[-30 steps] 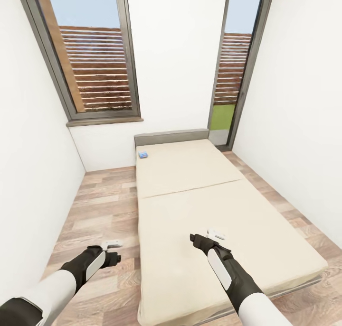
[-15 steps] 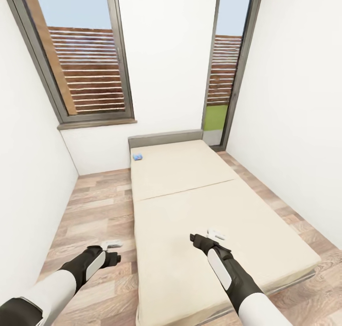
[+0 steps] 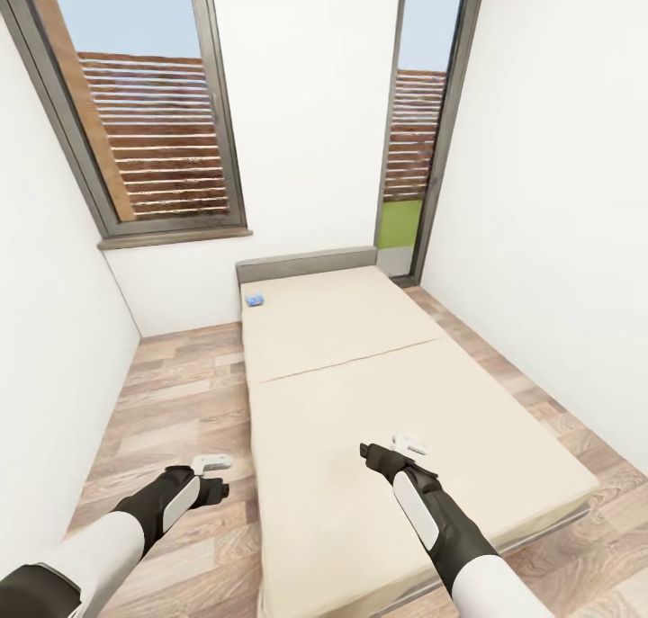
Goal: Put all the toys in the child's room - the three board games (two on the bed and one on the table), the two jigsaw puzzles on the table, and the tennis ball on the table - inside the toy box on the table in the child's room.
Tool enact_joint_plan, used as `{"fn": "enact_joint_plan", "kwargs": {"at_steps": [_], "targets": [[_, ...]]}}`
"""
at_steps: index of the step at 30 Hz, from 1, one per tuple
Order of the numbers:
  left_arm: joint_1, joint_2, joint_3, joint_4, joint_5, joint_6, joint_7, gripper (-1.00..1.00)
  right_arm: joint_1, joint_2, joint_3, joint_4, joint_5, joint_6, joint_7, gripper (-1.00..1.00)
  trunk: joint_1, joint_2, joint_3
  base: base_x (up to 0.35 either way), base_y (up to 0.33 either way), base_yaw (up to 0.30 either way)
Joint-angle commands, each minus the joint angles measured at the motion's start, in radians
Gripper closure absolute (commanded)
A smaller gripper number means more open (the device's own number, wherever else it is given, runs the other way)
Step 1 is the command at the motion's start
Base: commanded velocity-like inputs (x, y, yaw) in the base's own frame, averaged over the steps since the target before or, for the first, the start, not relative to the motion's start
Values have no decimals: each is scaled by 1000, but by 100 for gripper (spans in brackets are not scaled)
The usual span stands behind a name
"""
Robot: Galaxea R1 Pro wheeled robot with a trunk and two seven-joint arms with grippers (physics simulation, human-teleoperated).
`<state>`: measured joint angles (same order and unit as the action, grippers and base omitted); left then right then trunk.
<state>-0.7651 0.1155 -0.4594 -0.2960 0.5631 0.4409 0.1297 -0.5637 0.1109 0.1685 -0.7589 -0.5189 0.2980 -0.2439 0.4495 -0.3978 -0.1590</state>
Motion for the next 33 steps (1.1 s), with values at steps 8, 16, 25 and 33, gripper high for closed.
{"fn": "enact_joint_plan", "kwargs": {"at_steps": [8,16,25,33], "targets": [[0,1,-7,-3,11,5,8,-100,-1,0,3,-2,-9,3,-9,-100,1,-2,-2,-15,78,-2],[0,1,-7,-3,11,5,8,-100,-1,0,3,-2,-9,3,-9,-100,1,-2,-2,-1,155,0],[0,1,-6,-3,11,5,7,-100,-1,0,3,-2,-9,3,-9,-100,1,-2,-2,0,78,0],[0,1,-7,-3,11,5,7,-100,-1,0,3,-2,-9,3,-9,-100,1,-2,-2,0,157,0]]}}
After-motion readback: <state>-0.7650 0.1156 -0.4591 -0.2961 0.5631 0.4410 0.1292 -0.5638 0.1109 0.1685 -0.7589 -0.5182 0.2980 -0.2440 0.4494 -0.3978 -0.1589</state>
